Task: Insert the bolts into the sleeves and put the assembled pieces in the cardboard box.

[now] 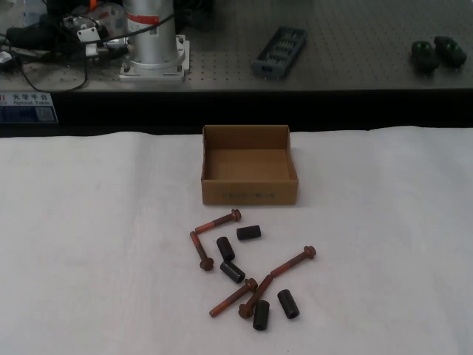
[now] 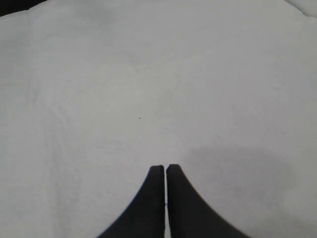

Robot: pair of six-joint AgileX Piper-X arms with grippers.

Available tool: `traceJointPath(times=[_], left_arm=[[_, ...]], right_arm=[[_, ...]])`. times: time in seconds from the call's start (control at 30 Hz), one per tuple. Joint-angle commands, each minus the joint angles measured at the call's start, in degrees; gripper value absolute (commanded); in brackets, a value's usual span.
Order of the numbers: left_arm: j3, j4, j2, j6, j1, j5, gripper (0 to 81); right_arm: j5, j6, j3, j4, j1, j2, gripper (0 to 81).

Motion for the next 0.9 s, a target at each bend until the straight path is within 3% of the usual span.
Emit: traceJointPath(times=[0.0, 0.33, 0.43, 0.53, 0.6, 0.7, 0.87], left_arm=[[-0.2, 3.8, -0.2, -0.5, -0.2, -0.3, 4.4], [-0.2, 2.8, -0.2, -2.0, -0.2, 1.3, 4.4], [-0.2, -0.3, -0.2, -14.7, -0.2, 11.2, 4.4], [-0.2, -4.0, -0.2, -30.6, -0.2, 23.7, 4.4], [-0.2, -5.3, -0.2, -36.8, -0.2, 25.7, 4.4], [-0.2, -5.4, -0.2, -38.7, -0.2, 24.9, 4.4], [-0.2, -5.4, -0.2, -39.0, -0.2, 24.8, 4.4]], right_arm=[[-0.2, -0.4, -0.7, -0.2, -0.3, -0.1, 2.5], [-0.2, -0.4, -0.7, -0.2, -0.3, -0.1, 2.5], [-0.2, 0.2, -0.7, -0.4, -0.3, -0.1, 2.5], [-0.2, 6.6, -0.7, -0.7, -0.3, -0.1, 2.5], [-0.2, 11.7, -0.7, -0.7, -0.3, -0.1, 2.5], [-0.2, 17.8, -0.7, -0.7, -0.3, -0.1, 2.5], [-0.2, 18.6, -0.7, -0.7, -0.3, -0.1, 2.5]])
